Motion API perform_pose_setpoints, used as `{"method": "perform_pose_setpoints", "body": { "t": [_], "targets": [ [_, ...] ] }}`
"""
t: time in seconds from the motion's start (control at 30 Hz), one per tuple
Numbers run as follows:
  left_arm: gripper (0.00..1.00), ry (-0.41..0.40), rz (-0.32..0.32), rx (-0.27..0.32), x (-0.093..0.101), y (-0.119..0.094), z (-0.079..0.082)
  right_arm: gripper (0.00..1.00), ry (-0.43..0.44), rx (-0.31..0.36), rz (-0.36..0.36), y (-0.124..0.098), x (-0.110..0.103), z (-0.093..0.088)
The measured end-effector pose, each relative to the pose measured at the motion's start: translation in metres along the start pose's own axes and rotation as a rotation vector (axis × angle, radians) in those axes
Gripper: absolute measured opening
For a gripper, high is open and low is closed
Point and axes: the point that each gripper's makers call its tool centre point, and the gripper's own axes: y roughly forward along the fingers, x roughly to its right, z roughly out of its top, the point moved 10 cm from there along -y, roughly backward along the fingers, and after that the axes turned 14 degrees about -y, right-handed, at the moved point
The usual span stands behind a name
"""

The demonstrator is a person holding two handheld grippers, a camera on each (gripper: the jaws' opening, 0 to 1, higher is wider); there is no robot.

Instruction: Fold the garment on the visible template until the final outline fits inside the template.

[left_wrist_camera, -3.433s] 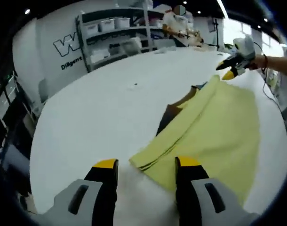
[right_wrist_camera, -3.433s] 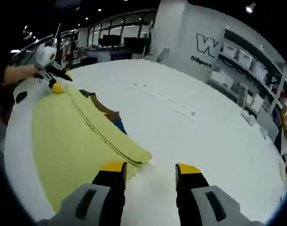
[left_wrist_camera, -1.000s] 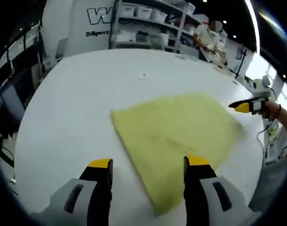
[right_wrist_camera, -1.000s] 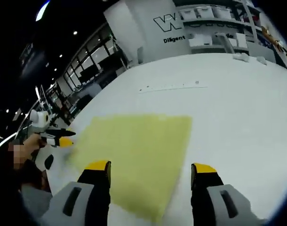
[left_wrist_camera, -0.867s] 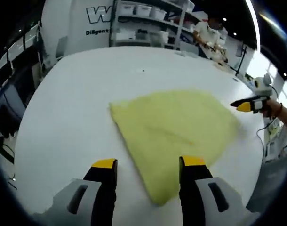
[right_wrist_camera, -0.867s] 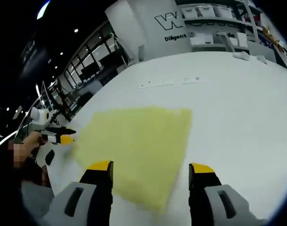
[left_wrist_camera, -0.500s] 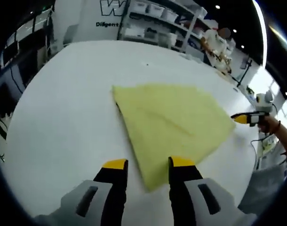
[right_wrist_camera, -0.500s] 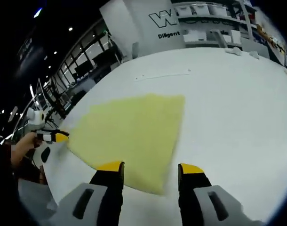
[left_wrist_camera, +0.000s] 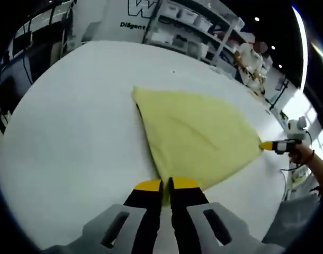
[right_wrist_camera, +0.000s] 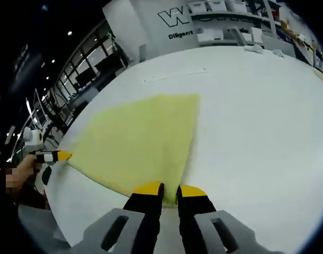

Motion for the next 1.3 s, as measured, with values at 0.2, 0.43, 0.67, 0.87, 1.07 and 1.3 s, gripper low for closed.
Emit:
{"method": "perform_pose_setpoints", "body": {
  "t": [0.2,0.43,0.67,0.87,1.07,1.3],
  "targets": [
    [0.03,0.035,0.02,-0.001,0.001,-0.004,-0.003,0.0,0.004,-0.01,-0.005,-0.006,0.0,-0.001],
    [0.03,0.067,0.034,-0.015,0.002,-0.011,-0.01,0.0,0.001,-0.026,0.012,-0.012,-0.007,-0.007],
    [0.03,0.084,0.041,-0.013,0.0,-0.02,-0.018,0.0,-0.021,-0.045,0.023,-0.018,-0.014,-0.013],
    [0.03,0.098,0.053,-0.016,-0.002,-0.028,-0.026,0.0,-0.015,-0.047,0.031,-0.02,-0.013,-0.02],
    [0.03,0.11,0.055,-0.03,-0.003,-0.035,-0.033,0.0,-0.003,-0.05,0.032,-0.026,-0.017,-0.027],
    [0.03,0.123,0.064,-0.032,-0.004,-0.039,-0.038,0.0,0.011,-0.063,0.04,-0.028,-0.021,-0.033]
  ]
}}
